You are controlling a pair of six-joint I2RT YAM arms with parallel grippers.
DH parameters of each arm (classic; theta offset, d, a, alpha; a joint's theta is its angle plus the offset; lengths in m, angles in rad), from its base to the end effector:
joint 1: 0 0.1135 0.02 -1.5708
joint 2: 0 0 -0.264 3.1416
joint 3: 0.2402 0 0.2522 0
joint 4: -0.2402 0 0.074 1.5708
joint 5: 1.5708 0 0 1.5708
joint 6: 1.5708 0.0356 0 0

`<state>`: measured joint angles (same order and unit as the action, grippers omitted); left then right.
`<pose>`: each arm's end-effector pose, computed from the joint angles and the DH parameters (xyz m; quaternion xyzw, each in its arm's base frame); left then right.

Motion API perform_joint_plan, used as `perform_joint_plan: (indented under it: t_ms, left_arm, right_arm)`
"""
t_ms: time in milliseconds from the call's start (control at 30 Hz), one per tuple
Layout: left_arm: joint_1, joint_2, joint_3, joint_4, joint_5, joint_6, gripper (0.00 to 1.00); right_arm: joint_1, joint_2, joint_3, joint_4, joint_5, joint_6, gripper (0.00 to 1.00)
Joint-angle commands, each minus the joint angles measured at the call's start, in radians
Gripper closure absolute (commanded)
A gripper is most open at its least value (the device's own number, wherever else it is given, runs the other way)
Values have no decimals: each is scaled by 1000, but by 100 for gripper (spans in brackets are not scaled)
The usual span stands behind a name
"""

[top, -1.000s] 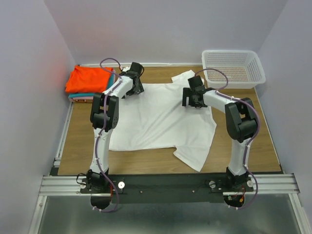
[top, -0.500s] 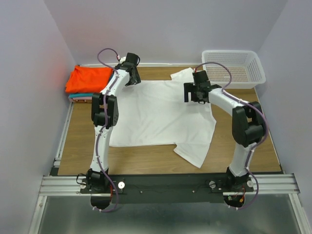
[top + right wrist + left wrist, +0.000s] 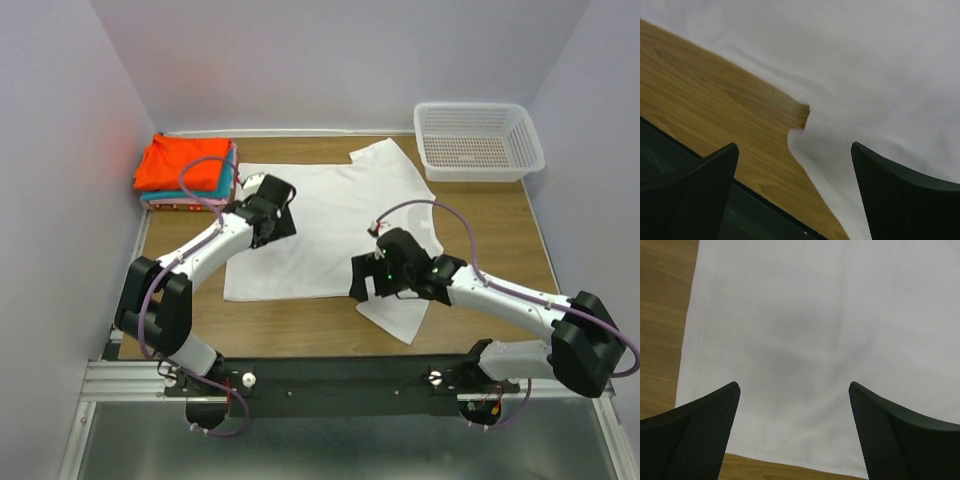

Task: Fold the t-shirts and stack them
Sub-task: Flatten the tshirt out

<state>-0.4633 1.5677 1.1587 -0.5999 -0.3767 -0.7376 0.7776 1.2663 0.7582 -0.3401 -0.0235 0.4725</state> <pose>0.2965 -0.1335 0.2445 -0.1805 0.9278 -0.0055 0.3264 0.1822 0.1806 0.2164 -0.1462 0.9239 0.2157 0.2802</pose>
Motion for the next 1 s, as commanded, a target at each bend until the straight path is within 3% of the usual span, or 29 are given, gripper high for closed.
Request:
perform_joint_plan:
  t_ms: [0,200,333,467,767,967]
  left_arm:
    - [-14,-95,-230,66,18,-138,3]
    - [-40,-215,-434,80,56,-213,3]
    - [-40,-270,-493,126,71,-221,3]
    - [-40,-268,-495,109,45,-236,2]
    - [-37,-285,-488,39,1,-269,2]
    - [-35,-328,-473,-35,-14,-316,2]
  right_arm:
    - [112,-16,-66,-14,-30,110,0]
    - [195,28,-85,-10,14,135,0]
    - [207,79,-97,-7,19,136,0]
    - [209,87,-128,-10,51,164,0]
    - [216,-41,-260,-31,-107,252,0]
    - [218,-116,-209,-71,-61,241,0]
